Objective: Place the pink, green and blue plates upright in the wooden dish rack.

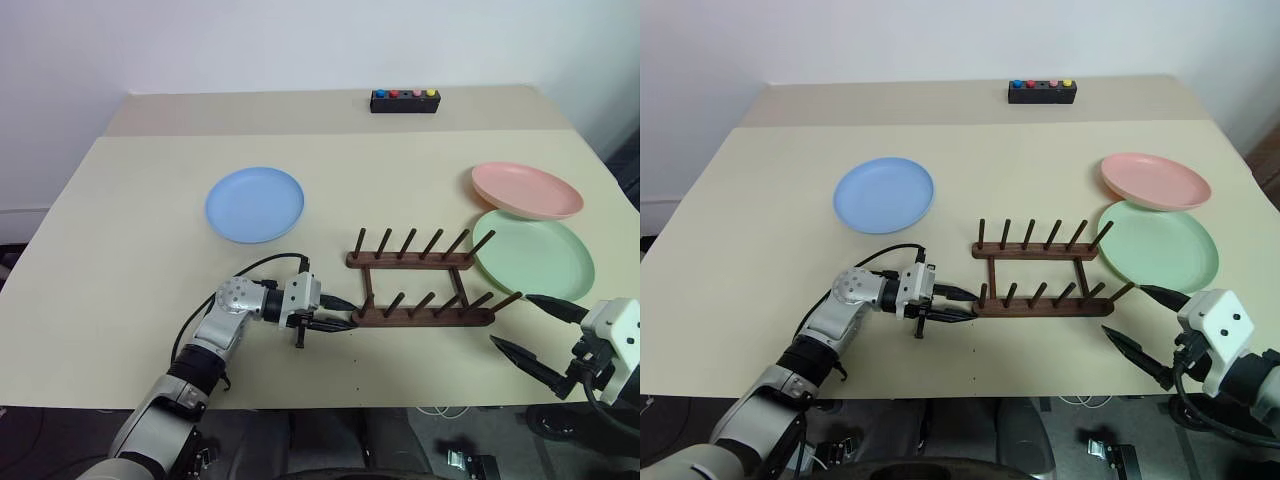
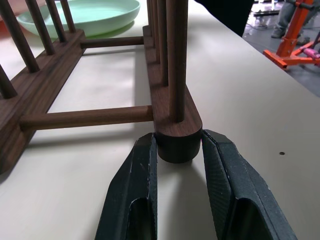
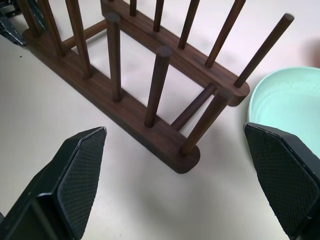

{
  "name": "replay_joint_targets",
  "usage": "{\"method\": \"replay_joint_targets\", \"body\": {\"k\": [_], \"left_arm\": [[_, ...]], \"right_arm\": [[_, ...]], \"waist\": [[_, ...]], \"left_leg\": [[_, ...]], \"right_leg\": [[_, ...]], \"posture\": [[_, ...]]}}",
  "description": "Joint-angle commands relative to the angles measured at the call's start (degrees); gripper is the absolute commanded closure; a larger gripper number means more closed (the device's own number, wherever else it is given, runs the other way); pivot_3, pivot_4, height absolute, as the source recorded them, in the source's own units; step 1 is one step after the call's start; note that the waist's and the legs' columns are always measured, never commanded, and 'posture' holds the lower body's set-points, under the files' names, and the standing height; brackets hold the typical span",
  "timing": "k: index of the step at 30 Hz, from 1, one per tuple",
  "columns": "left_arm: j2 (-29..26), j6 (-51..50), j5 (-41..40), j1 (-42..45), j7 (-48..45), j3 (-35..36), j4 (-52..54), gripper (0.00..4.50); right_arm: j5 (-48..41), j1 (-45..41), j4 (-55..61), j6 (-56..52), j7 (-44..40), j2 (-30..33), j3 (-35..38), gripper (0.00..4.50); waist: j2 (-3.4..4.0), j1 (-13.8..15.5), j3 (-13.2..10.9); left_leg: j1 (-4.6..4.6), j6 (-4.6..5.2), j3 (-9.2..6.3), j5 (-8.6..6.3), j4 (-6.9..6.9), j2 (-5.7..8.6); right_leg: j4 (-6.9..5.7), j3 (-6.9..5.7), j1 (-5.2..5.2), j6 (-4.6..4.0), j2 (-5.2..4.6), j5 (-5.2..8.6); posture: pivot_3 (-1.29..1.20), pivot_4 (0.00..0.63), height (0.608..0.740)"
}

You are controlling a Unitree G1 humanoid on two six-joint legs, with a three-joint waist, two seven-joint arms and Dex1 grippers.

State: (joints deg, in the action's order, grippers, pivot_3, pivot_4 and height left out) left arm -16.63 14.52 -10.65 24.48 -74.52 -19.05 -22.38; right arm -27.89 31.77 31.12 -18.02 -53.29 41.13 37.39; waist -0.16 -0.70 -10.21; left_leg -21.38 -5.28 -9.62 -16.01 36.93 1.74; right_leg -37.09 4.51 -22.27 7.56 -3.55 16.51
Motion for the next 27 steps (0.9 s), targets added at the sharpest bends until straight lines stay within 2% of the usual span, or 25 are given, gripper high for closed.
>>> {"method": "replay_joint_targets", "body": {"k": [1, 13, 15, 17, 20, 21, 25, 27], "left_arm": [[-0.2, -0.63, -0.51, -0.8, 0.19, 0.17, 2.3, 3.8], [-0.43, -6.11, -1.21, -2.27, 1.22, 0.45, 5.42, 3.8], [-0.52, -7.66, -1.54, -2.52, 1.02, 0.35, 5.93, 2.75], [-0.37, -7.39, -1.27, -2.81, 1.88, 0.58, 6.3, 1.97], [-0.37, -7.1, -1.68, -3.22, 2.4, 0.91, 6.95, 0.39], [-0.58, -7.42, -2.19, -3.53, 2.44, 1.22, 7.57, 0.1], [-2.0, -9.82, -4.34, -4.97, 2.72, 2.79, 10.68, 0.1], [-3.65, -12.41, -6.2, -6.21, 2.68, 4.21, 13.26, 0.0]], "right_arm": [[-0.43, 0.03, 0.48, 0.69, -0.16, 0.17, 1.33, 0.0], [-0.76, -0.05, 2.29, -0.61, 0.67, 0.27, 1.42, 0.0], [-0.83, -0.11, 2.57, -0.88, 0.84, 0.35, 1.41, 0.0], [-0.93, -0.28, 2.82, -1.29, 1.03, 0.52, 1.41, 0.0], [-0.98, -0.39, 3.11, -1.85, 1.19, 0.64, 1.51, 0.0], [-0.97, -0.29, 3.19, -2.06, 1.25, 0.69, 1.6, 0.0], [-1.34, 0.74, 3.7, -3.06, 1.19, 0.6, 2.24, 0.0], [-1.69, 1.87, 3.96, -3.94, 1.18, 0.29, 2.81, 0.52]], "waist": [[-0.01, 0.0, 0.0], [0.0, 0.01, 0.0], [0.0, 0.01, 0.0], [0.0, 0.01, 0.0], [-0.01, 0.03, 0.0], [-0.01, 0.03, -0.01], [0.0, -0.03, -0.01], [0.0, -0.01, -0.01]], "left_leg": [[0.0, 0.0, 0.0, 0.0, 0.0, 0.0], [0.0, 0.0, 0.0, 0.0, 0.0, 0.0], [0.0, 0.0, 0.0, 0.0, 0.0, 0.0], [0.0, 0.0, 0.0, 0.0, 0.0, 0.0], [0.0, 0.0, 0.0, 0.0, 0.0, 0.0], [0.0, 0.0, 0.0, 0.0, 0.0, 0.0], [-0.01, 0.0, 0.0, 0.0, -0.02, -0.01], [-0.01, 0.0, 0.0, 0.0, -0.03, -0.02]], "right_leg": [[0.0, 0.0, 0.0, 0.0, 0.0, 0.0], [0.0, 0.0, 0.0, 0.0, 0.0, 0.0], [0.0, 0.0, 0.0, 0.0, 0.0, 0.0], [0.0, 0.0, 0.0, 0.0, 0.0, 0.0], [0.0, 0.0, 0.0, 0.0, 0.0, 0.0], [0.0, 0.0, 0.0, 0.0, 0.0, 0.0], [0.01, 0.0, -0.02, -0.01, 0.0, 0.01], [0.0, 0.0, -0.03, -0.01, 0.0, 0.01]], "posture": [[0.0, 0.15, 0.74], [0.0, 0.15, 0.74], [0.0, 0.15, 0.74], [0.0, 0.15, 0.74], [0.0, 0.15, 0.74], [0.0, 0.15, 0.74], [0.0, 0.15, 0.74], [0.0, 0.15, 0.74]]}}
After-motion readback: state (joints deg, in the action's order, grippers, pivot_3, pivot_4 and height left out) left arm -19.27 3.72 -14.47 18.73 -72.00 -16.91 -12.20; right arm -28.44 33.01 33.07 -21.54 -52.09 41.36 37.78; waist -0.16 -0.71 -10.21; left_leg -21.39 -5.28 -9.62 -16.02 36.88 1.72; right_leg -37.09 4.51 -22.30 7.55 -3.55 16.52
